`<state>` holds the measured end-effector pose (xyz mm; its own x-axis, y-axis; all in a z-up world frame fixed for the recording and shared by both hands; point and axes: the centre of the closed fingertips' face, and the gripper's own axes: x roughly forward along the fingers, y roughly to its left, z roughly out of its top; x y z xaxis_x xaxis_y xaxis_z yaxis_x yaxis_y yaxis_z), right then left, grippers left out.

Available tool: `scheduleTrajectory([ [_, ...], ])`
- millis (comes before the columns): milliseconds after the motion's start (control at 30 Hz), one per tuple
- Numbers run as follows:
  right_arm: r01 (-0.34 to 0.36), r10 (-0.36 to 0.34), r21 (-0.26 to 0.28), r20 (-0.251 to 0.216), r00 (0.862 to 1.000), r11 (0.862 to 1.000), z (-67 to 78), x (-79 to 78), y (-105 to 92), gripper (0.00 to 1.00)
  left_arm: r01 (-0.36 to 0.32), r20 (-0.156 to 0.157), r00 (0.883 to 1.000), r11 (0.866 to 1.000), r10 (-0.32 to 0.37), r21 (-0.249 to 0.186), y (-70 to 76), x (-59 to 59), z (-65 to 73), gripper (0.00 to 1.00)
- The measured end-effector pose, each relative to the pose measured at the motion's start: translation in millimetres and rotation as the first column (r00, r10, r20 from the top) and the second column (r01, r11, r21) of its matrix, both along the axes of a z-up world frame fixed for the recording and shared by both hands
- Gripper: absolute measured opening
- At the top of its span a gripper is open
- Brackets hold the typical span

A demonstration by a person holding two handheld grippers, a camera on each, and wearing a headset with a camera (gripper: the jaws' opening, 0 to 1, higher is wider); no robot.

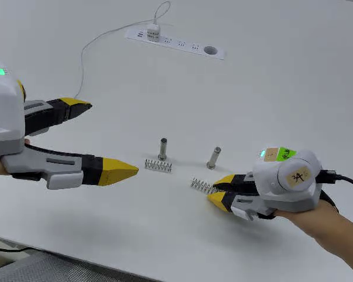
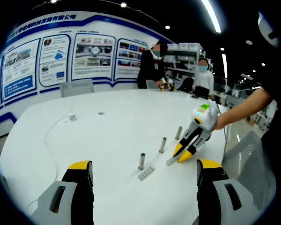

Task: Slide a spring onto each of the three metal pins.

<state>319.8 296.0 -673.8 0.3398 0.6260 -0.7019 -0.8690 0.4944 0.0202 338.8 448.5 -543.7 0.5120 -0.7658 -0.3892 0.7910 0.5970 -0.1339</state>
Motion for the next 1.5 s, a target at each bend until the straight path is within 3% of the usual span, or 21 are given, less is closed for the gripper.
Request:
scheduleTrajectory([
  [300, -0.004, 0.004, -0.005, 0.001, 1.0, 1.0, -0.2, -0.5, 0.3, 0.12, -0.005, 0.004, 1.0, 1.0, 0.005, -0.008, -1.0, -0.8, 3.6, 0.94],
  [433, -0.016, 0.016, -0.032, 0.008, 1.0, 0.999, -0.5, -2.1, 0.4, 0.12, -0.003, 0.01, 1.0, 1.0, 0.003, -0.011, -1.6, -0.1, 6.7, 0.94],
  [500, -0.013, 0.013, -0.027, 0.009, 1.0, 1.0, 2.1, -2.7, 0.9, 0.12, -0.002, 0.014, 1.0, 1.0, 0.002, -0.01, -1.9, 0.5, 7.9, 0.94],
  [567, 0.0, 0.0, 0.01, -0.007, 1.0, 1.0, 7.8, -3.8, 3.8, 0.11, 0.002, 0.017, 1.0, 1.0, -0.002, -0.013, -3.3, 0.8, 9.8, 0.94],
  [800, 0.005, -0.005, 0.013, 0.004, 1.0, 1.0, 20.4, -3.7, 2.1, 0.11, 0.028, 0.024, 0.999, 1.0, -0.027, -0.015, -12.0, -2.0, 12.5, 0.93],
  [1167, -0.045, 0.044, 0.021, 0.067, 0.997, 0.999, 57.6, -5.2, 2.1, 0.11, 0.093, 0.021, 0.996, 0.994, -0.092, -0.05, -32.0, -10.3, 20.0, 0.89],
  [1333, -0.087, 0.085, 0.022, 0.098, 0.992, 0.996, 78.6, -8.8, 1.7, 0.1, 0.16, 0.01, 0.987, 0.986, -0.159, -0.047, -51.3, -21.6, 17.3, 0.85],
  [1433, -0.113, 0.109, 0.035, 0.108, 0.988, 0.993, 88.9, -13.5, 3.2, 0.1, 0.221, 0.005, 0.975, 0.97, -0.221, -0.106, -70.6, -35.0, 22.3, 0.82],
  [1500, -0.126, 0.12, 0.037, 0.121, 0.985, 0.991, 94.8, -15.9, 4.1, 0.1, 0.234, 0.005, 0.972, 0.966, -0.235, -0.109, -77.6, -38.2, 21.9, 0.8],
])
